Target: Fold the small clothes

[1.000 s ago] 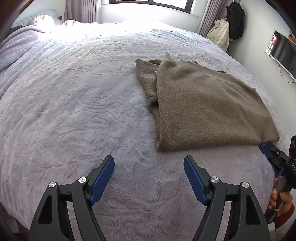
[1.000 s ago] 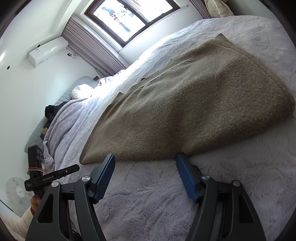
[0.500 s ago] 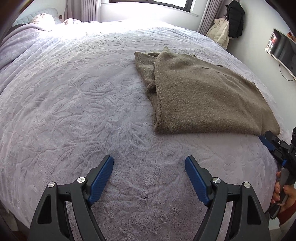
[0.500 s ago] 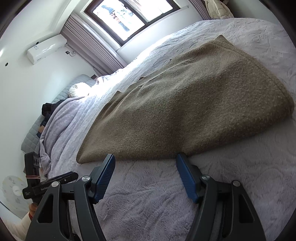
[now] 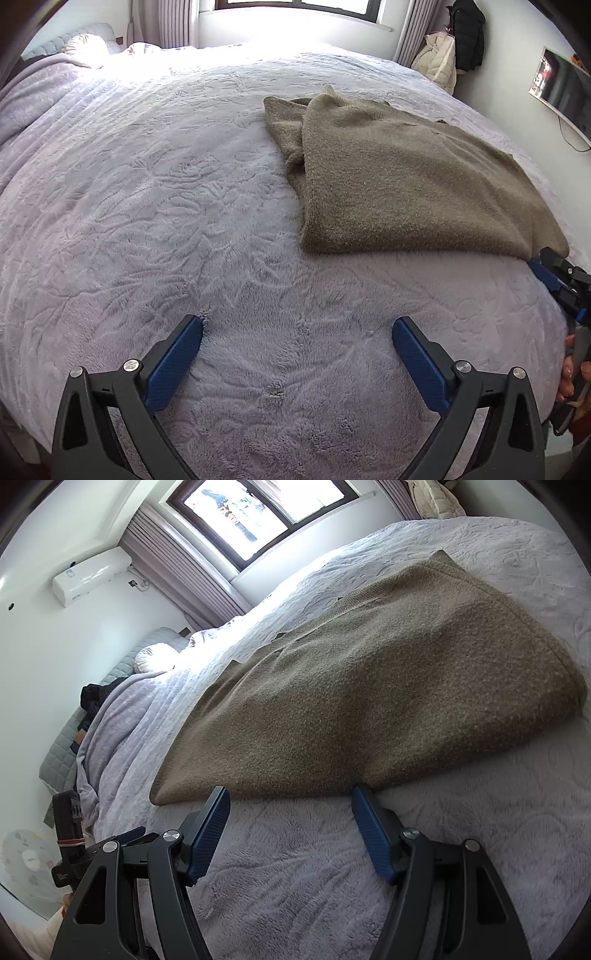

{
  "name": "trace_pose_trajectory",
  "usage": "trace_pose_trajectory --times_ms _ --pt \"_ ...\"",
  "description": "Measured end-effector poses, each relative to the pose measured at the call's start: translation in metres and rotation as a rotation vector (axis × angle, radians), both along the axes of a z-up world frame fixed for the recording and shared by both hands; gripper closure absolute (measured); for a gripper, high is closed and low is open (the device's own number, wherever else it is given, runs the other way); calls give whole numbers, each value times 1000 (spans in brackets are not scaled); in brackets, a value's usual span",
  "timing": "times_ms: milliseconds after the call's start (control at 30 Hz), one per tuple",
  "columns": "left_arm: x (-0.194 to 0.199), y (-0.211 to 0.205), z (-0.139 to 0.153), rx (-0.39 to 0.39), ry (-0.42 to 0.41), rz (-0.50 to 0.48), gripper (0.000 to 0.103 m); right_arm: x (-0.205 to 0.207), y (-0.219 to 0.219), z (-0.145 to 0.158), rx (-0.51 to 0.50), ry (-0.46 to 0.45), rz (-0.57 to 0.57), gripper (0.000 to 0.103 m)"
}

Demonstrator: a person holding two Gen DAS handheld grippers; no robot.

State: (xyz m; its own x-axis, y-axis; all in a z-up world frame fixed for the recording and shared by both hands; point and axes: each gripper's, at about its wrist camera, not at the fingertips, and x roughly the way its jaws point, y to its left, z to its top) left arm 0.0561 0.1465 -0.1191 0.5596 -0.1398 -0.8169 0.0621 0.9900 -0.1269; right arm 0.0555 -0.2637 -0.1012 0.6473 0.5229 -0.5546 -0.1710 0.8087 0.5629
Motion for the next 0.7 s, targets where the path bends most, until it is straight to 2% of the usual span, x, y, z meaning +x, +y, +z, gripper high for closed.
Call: trace_pose_trajectory --times_ms 200,267,400,500,567,700 --pt "2 -5 -3 31 2 8 1 1 7 4 -42 27 19 28" --pt "2 -4 -3 24 1 9 1 3 14 7 -80 50 41 23" --pt "1 -2 3 -13 15 21 1 6 26 12 -181 87 59 23" --pt "0 4 15 -136 13 -3 1 7 29 16 -197 121 40 23" --pt "0 7 26 -285 -1 -39 1 8 29 18 -199 134 39 23" --pt "10 -2 32 -503 1 -98 1 9 25 19 -166 154 35 23"
